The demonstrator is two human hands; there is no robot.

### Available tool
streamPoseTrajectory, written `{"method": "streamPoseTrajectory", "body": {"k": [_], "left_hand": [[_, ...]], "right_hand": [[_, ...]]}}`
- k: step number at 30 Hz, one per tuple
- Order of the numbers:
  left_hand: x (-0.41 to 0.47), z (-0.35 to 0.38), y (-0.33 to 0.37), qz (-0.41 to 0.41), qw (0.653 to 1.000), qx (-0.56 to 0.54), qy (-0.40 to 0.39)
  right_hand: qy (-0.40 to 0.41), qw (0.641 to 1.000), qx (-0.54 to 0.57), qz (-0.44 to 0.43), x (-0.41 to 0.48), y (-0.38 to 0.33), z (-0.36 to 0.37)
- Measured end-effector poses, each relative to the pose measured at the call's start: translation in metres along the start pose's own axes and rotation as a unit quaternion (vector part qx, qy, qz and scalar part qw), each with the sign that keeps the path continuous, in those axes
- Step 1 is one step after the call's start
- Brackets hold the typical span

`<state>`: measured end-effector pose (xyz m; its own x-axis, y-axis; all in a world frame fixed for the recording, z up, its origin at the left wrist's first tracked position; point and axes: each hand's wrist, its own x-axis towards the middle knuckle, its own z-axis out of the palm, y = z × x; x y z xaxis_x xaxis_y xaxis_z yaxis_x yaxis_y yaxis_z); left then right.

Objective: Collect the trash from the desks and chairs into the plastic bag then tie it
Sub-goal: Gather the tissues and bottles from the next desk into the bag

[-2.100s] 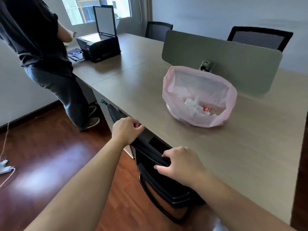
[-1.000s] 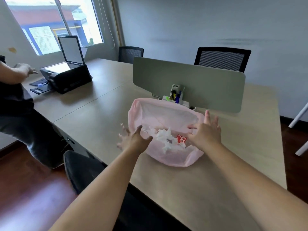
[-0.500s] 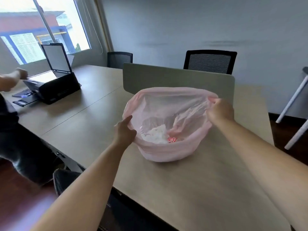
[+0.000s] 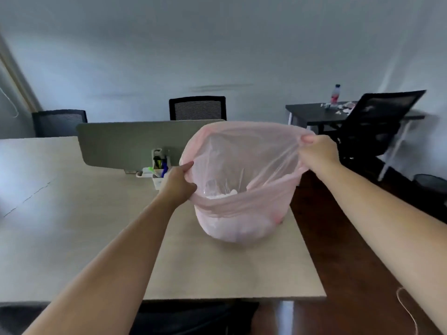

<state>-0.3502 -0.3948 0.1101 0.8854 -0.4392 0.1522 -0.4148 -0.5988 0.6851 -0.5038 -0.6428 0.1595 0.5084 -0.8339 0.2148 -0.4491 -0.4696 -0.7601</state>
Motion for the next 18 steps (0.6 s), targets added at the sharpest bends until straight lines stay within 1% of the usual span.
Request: {"method": "streamPoseTrajectory", "body": {"k": [4, 8, 13, 18], "left_hand": [[-0.004, 0.047, 0.045, 0.066, 0.996, 0.011, -0.053], [-0.007, 0.096, 0.085, 0.114, 0.988, -0.01, -0.107], [-0.006, 0.154, 0.134, 0.16, 0.972, -0.023, -0.169], [0.006, 0.21, 0.174, 0.183, 0.963, -0.03, -0.195]], "right_hand": [[0.097, 0.993, -0.034, 0.059, -0.011, 0.045, -0.062], [0.165, 0.979, -0.022, 0.116, -0.014, 0.094, -0.109], [0.204, 0.965, -0.04, 0.158, -0.011, 0.14, -0.153], [0.223, 0.959, -0.048, 0.169, 0.015, 0.182, -0.18]]}}
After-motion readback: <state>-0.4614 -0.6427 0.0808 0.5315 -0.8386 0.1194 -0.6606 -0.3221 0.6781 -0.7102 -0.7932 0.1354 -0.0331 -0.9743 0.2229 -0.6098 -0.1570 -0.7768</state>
